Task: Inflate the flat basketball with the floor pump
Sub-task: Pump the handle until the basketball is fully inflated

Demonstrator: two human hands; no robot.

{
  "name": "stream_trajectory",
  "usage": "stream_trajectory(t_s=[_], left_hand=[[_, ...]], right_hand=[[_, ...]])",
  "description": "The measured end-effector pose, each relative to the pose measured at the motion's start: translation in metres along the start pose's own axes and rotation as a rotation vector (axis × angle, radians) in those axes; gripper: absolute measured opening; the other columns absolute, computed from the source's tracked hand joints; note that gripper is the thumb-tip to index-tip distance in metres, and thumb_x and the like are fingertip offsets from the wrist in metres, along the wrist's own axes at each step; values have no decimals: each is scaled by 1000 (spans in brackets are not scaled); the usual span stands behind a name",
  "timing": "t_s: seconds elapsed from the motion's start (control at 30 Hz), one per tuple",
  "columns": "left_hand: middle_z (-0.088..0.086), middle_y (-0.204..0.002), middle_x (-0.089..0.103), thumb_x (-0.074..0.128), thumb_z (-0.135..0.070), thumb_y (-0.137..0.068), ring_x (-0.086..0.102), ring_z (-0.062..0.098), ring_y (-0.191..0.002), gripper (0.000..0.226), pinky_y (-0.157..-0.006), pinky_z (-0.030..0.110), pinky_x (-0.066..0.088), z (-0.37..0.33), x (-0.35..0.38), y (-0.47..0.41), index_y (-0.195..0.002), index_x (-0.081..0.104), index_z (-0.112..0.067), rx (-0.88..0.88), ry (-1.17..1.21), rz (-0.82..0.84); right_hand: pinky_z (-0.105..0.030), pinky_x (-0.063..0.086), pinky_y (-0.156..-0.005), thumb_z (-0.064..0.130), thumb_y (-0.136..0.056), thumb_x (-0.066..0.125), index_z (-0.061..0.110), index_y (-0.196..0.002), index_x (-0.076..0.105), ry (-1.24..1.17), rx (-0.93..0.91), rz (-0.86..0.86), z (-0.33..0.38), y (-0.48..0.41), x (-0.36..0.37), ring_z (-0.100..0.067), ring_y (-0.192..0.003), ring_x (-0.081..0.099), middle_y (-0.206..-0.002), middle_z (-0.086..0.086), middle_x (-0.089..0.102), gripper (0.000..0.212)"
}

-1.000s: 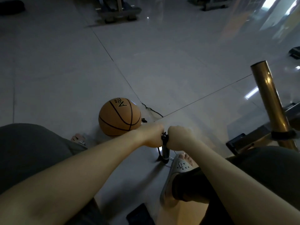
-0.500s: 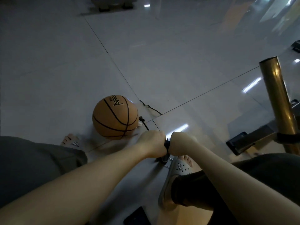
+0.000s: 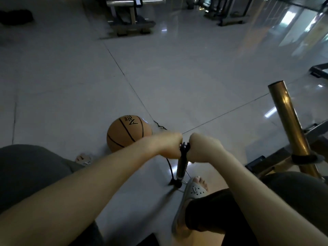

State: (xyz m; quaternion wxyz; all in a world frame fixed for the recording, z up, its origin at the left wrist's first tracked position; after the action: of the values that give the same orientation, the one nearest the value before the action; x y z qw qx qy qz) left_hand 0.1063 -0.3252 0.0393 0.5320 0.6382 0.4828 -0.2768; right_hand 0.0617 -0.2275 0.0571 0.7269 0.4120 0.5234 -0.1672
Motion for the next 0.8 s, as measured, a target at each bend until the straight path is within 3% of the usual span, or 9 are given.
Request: stream_trajectory(t_s=[0.1,0.17,0.37,0.57,0.7,0.8], left_hand=[[4,-57,48,62,-16,-77,43,23,-52,15,-49,26,30,-7,-33,5,-66,53,-14,0,-37,-64],[3,-58,51,62,-17,-77,45,22,-53,8,-49,26,32,-4,-29,-2,-71,59,-14,-10,-32,-54],[1,-60,52,61,-19,-82,48,19,-52,19,-48,27,35,13,52,-37,-65,52,-18,-79,94,38],[-1,-67,54,61,-22,-83,52,19,-59,16,-48,27,32,16,82,-45,-71,51,-21,-108,60,-3],[0,-69,52,59,-21,-85,54,24,-65,19,-49,29,33,10,79,-32,-71,47,-22,-105,25,46],[1,-68,53,57,-18,-85,51,23,-62,17,-50,28,35,5,64,-19,-70,48,-19,-86,9,93]], right_hand=[[-24,36,-50,14,-64,67,14,-65,50,-30,26,-28,-3,6,-29,-20,-53,48,-60,-1,52,17],[-25,40,-52,14,-63,70,13,-67,52,-50,64,47,-6,-5,-20,-21,-54,50,-60,-2,54,18],[-31,55,-73,11,-74,68,13,-73,52,43,82,232,-13,-48,61,-20,-72,60,-70,-3,58,16],[-28,47,-69,14,-83,52,17,-70,44,79,52,212,-20,-56,84,-19,-75,56,-71,2,51,15],[-29,48,-71,16,-84,55,18,-68,40,119,26,163,-13,-41,83,-21,-78,57,-73,1,51,22],[-29,45,-64,17,-82,60,18,-66,40,102,-58,133,-5,-29,64,-23,-74,58,-73,-1,54,25]])
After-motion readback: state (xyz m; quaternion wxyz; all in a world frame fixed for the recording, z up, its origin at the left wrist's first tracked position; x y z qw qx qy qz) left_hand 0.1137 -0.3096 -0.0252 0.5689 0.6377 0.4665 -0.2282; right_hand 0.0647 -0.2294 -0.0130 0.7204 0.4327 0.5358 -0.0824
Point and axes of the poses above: each hand's wrist, its own y-axis away from the middle knuckle, its own x-axis out of the palm, z = x × y, the point moved 5 cm from there along -y, towards the middle knuckle
